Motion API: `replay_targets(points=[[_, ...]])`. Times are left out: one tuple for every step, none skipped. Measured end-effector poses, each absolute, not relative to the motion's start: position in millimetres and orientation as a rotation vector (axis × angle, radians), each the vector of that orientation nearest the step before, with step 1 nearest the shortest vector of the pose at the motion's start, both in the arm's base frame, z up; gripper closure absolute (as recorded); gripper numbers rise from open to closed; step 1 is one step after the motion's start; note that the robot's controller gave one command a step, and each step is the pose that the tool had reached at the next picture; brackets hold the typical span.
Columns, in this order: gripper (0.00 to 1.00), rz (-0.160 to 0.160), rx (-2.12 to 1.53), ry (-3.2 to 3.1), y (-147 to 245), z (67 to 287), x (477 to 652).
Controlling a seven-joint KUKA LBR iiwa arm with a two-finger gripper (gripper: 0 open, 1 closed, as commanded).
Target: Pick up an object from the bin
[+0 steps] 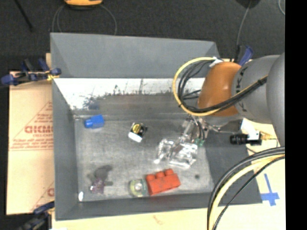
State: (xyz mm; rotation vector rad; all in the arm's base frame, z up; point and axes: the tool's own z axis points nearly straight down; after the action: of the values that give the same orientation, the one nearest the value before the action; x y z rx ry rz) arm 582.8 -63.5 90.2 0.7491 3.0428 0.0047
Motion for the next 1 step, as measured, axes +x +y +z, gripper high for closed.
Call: replay_targets(points=[[0.0, 0.006, 0.759, 3.04, -67.3, 84.3, 584.3]])
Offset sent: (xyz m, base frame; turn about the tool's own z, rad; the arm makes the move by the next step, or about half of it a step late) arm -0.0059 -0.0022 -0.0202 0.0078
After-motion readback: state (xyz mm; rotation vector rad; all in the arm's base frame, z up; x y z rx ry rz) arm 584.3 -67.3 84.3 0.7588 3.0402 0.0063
